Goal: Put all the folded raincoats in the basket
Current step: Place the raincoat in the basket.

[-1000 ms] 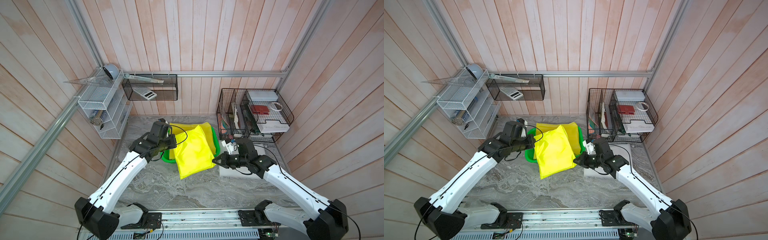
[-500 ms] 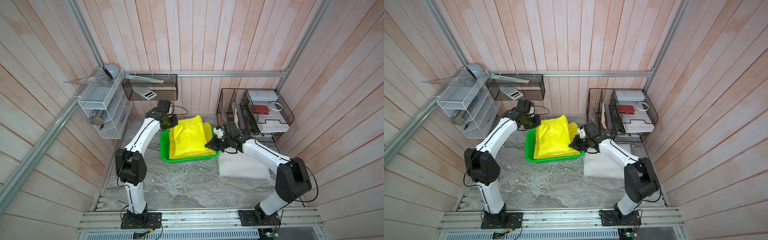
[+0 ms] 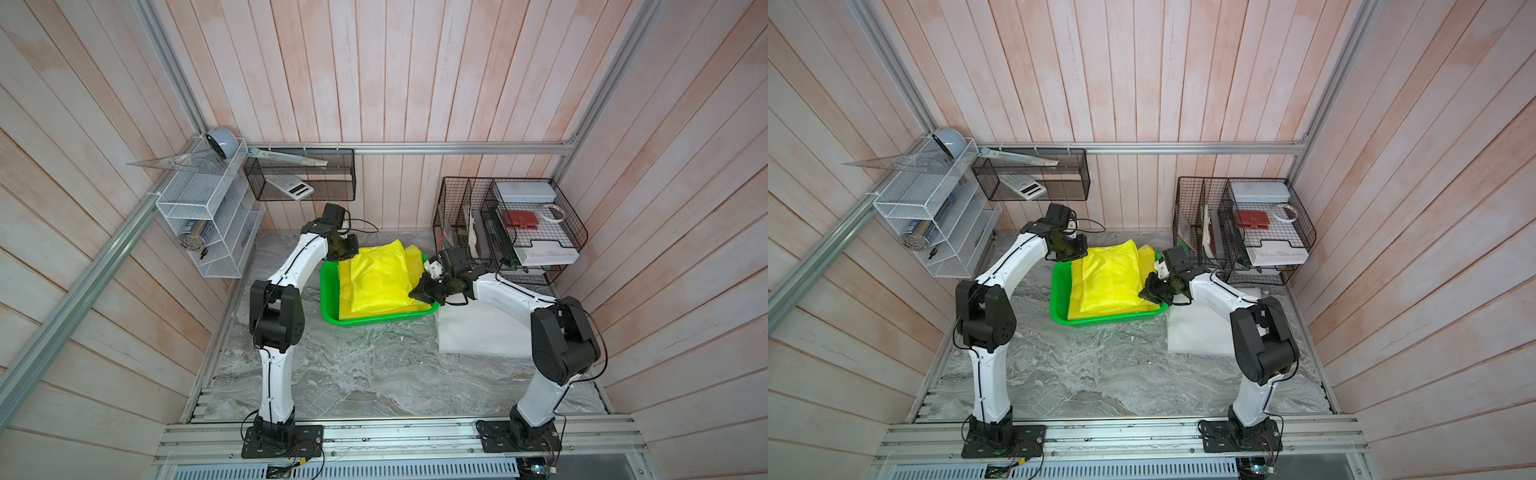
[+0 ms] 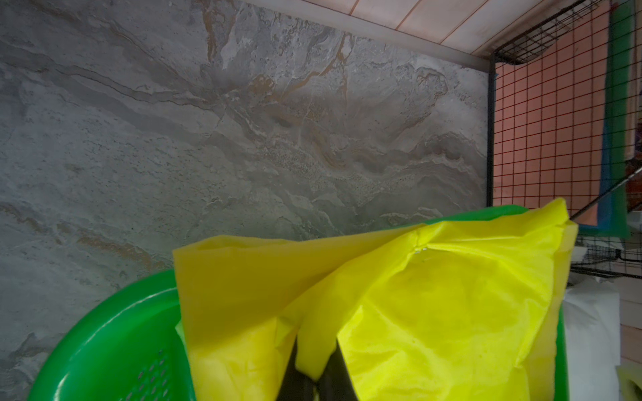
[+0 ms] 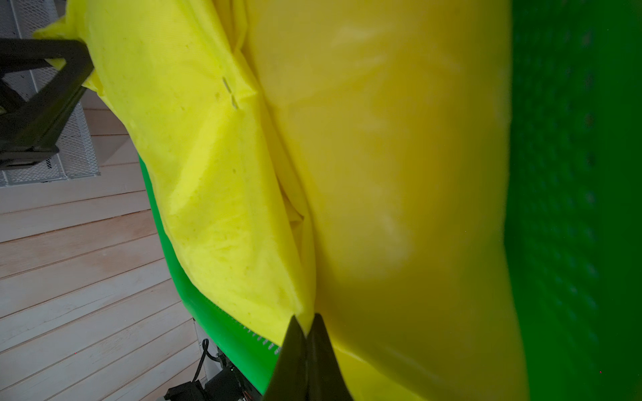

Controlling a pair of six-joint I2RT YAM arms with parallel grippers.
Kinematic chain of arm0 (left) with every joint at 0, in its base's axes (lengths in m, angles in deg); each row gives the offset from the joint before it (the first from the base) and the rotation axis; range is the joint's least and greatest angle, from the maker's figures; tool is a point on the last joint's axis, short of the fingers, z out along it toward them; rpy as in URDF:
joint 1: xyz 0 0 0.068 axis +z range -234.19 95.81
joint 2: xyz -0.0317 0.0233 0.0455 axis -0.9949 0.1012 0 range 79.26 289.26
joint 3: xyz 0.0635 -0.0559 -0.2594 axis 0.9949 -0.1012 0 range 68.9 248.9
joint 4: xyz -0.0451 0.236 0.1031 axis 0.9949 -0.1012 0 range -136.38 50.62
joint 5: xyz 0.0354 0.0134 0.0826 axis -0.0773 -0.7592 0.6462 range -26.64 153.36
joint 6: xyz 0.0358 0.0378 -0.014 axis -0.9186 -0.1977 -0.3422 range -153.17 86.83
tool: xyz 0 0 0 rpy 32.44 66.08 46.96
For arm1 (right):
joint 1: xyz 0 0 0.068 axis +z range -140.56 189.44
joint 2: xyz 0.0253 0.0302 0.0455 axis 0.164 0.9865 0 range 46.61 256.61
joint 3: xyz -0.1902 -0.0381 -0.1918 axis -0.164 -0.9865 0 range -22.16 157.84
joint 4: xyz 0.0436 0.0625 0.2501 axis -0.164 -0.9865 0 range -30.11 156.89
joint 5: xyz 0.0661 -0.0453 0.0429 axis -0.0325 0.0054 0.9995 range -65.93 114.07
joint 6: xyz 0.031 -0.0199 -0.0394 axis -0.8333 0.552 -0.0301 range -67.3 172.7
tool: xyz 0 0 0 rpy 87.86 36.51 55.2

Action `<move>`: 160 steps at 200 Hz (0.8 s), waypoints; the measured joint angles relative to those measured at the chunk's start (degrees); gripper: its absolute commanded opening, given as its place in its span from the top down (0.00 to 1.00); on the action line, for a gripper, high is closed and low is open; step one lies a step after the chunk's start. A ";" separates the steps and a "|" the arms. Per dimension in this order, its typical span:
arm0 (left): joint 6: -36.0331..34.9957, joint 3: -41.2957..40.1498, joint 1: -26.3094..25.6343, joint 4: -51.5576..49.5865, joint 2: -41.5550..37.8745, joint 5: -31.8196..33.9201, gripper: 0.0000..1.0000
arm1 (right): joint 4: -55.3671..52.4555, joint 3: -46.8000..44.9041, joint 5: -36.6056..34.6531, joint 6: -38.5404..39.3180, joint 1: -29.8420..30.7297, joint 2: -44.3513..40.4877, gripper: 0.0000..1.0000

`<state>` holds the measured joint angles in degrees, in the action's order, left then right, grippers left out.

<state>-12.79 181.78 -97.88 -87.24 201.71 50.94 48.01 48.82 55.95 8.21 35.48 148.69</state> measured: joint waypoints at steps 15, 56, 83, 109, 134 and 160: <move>-0.07 -0.39 0.57 0.33 0.00 -0.83 0.77 | 0.02 -0.02 0.42 0.24 -0.24 0.00 0.82; 0.22 0.39 1.46 -0.42 -0.15 -2.21 0.41 | -0.09 -0.02 1.22 1.11 -0.92 -0.15 0.63; 0.22 2.16 1.53 -2.10 -1.55 -2.08 0.41 | -1.38 -0.02 0.94 2.14 -1.40 -2.12 0.50; 0.20 0.87 1.70 -3.34 -7.43 -0.66 0.41 | -2.69 -0.61 0.37 3.06 -3.15 -7.76 0.50; 0.37 -6.12 2.03 -2.10 -18.36 -0.22 0.41 | -4.90 -1.09 -0.33 5.35 -6.60 -14.60 0.48; 1.79 -18.99 2.14 0.98 -32.54 -2.12 0.41 | -8.44 -4.35 -2.54 8.52 -11.10 -21.57 0.44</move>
<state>-11.00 162.79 -95.74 -86.26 169.17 48.82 39.58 44.47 53.42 16.73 24.38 127.12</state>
